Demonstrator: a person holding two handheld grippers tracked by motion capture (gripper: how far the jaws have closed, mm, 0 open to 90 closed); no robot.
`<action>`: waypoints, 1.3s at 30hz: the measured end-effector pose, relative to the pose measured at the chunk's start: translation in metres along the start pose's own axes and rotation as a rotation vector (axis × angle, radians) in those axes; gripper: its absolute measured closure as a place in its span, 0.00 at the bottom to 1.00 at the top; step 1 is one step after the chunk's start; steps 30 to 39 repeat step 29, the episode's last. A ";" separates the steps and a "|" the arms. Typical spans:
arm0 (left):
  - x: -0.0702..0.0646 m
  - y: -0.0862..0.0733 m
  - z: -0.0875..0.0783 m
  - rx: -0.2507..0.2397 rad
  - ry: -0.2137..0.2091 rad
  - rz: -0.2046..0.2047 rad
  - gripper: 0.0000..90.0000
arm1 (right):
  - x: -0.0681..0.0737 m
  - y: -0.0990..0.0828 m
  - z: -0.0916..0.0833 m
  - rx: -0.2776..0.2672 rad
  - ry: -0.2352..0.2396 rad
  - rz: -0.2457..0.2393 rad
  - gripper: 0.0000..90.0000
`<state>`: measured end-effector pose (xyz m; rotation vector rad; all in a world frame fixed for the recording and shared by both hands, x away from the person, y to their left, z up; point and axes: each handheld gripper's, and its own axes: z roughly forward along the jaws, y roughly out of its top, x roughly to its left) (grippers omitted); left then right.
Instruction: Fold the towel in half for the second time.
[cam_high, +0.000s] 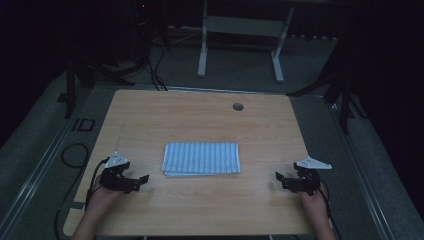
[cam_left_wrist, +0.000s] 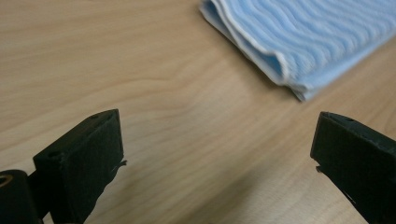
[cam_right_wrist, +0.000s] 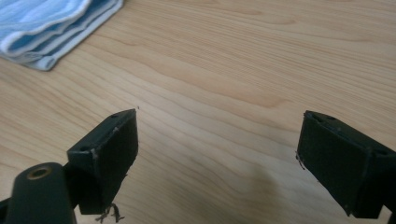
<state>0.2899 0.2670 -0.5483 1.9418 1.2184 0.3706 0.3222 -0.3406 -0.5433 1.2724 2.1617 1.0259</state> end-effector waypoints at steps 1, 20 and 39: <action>0.002 -0.001 -0.002 -0.013 0.005 -0.009 0.03 | -0.001 -0.001 -0.002 -0.002 -0.011 0.009 0.14; 0.015 -0.014 -0.019 -0.086 0.103 -0.081 0.03 | -0.029 -0.011 -0.015 -0.077 -0.199 0.193 0.12; 0.022 -0.019 -0.025 -0.130 0.141 -0.138 0.03 | -0.035 -0.016 -0.012 -0.058 -0.275 0.240 0.12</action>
